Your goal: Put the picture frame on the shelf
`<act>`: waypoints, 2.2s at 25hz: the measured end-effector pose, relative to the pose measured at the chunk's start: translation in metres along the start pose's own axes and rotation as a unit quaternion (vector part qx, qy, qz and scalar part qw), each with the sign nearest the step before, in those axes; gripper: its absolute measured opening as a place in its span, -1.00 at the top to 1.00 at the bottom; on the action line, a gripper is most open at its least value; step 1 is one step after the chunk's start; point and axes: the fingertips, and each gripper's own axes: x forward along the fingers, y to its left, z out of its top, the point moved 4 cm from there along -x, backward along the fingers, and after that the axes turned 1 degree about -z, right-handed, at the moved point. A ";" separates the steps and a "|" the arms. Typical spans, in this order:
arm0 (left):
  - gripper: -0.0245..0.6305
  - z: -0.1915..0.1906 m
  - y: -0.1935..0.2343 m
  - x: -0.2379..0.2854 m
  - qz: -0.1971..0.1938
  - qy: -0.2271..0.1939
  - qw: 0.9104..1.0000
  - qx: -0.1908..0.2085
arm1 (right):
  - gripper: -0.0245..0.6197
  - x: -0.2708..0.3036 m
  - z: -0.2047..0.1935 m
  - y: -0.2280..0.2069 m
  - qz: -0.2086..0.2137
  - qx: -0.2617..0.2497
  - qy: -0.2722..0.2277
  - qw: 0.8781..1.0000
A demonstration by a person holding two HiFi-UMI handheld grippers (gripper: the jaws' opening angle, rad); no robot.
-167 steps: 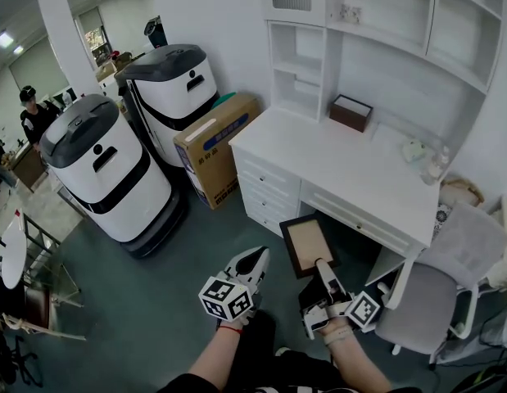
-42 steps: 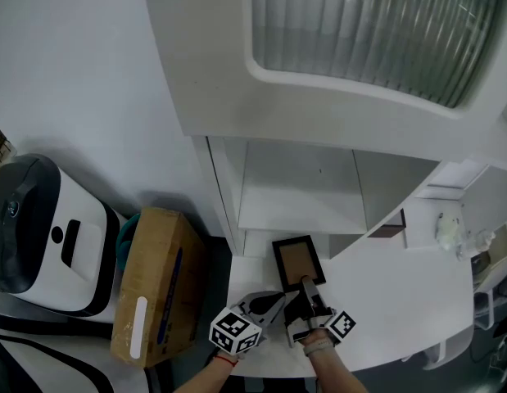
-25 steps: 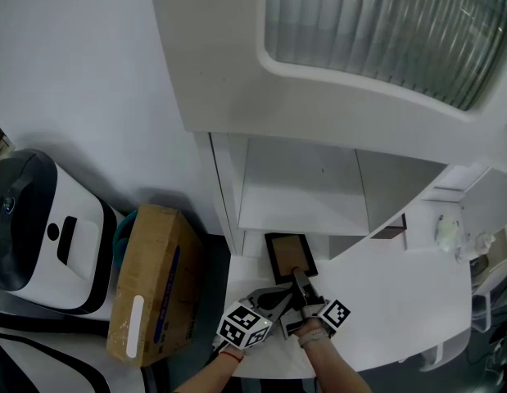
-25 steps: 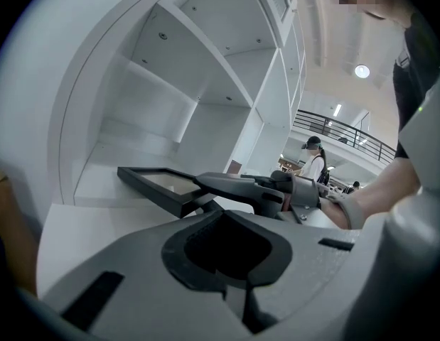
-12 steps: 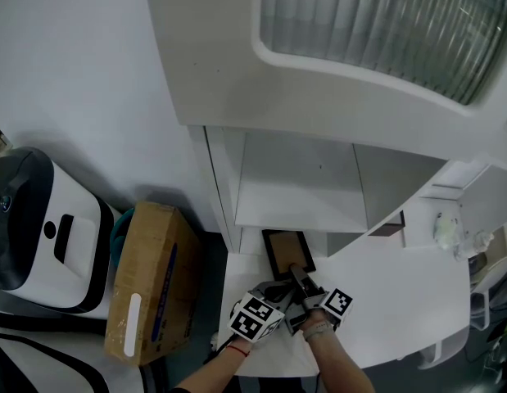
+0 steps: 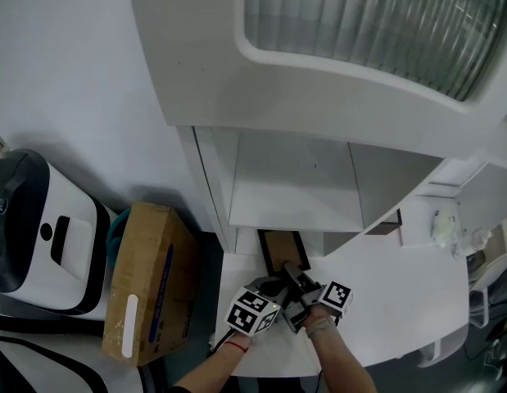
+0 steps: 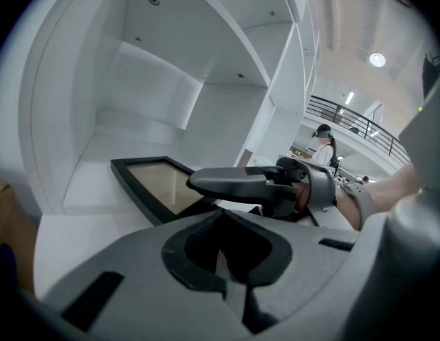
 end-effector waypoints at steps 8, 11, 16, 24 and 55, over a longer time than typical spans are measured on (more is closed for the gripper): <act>0.91 0.007 0.011 0.004 0.010 -0.008 1.000 -0.012 | 0.22 0.003 -0.001 0.007 0.008 -0.020 0.046 0.999; 0.91 0.011 0.012 0.006 0.009 -0.012 1.000 -0.013 | 0.18 0.001 0.000 0.007 -0.005 -0.047 0.068 0.997; 0.91 0.017 0.013 0.009 0.014 -0.025 0.999 -0.015 | 0.15 -0.001 -0.002 0.011 -0.009 -0.081 0.108 0.991; 0.91 0.012 0.006 0.012 0.003 -0.014 1.000 0.001 | 0.14 -0.014 -0.002 0.004 -0.035 -0.061 0.146 0.987; 0.91 0.015 0.021 -0.036 0.006 -0.077 0.997 -0.020 | 0.77 -0.006 0.004 0.001 -0.146 -0.282 0.230 0.920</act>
